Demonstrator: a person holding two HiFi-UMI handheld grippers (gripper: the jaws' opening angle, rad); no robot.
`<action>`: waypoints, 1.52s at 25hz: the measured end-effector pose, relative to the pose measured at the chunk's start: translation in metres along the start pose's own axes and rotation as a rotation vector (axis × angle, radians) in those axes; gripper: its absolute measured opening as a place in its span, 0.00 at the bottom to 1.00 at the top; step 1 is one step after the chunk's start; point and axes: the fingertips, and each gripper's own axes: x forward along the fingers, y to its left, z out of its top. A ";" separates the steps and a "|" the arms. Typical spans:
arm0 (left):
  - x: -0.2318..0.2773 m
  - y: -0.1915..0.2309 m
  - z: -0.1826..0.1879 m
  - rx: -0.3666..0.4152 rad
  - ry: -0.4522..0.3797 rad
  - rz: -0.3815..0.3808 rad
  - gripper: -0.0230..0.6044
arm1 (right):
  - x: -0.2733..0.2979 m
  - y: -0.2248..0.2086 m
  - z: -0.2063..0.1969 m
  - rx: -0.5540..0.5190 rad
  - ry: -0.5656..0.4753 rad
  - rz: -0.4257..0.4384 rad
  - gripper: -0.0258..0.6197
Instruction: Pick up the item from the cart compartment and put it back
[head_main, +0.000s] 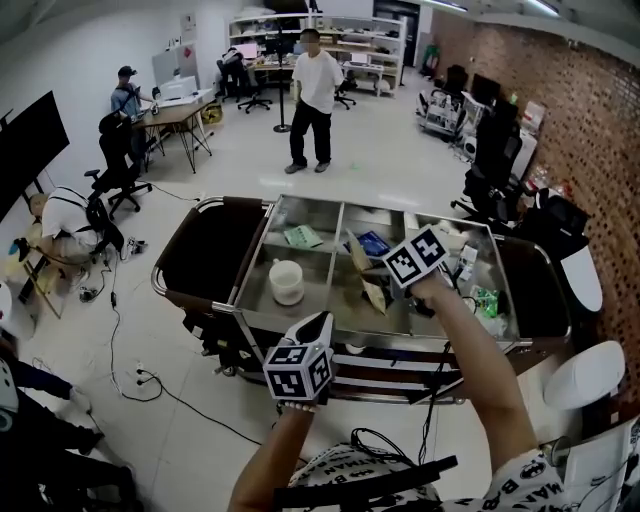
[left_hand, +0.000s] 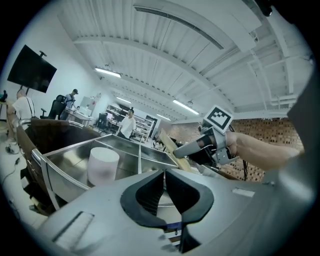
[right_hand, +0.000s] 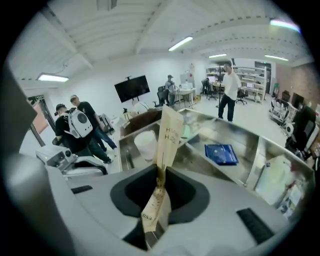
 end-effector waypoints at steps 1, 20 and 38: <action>-0.001 -0.001 0.002 0.008 -0.007 0.003 0.06 | -0.009 0.008 0.007 -0.003 -0.053 0.011 0.15; -0.066 -0.003 -0.054 0.003 -0.076 0.089 0.04 | -0.062 0.137 -0.094 -0.042 -0.558 0.104 0.15; -0.094 -0.028 -0.091 0.060 -0.036 0.070 0.04 | -0.062 0.142 -0.192 0.141 -0.614 -0.038 0.15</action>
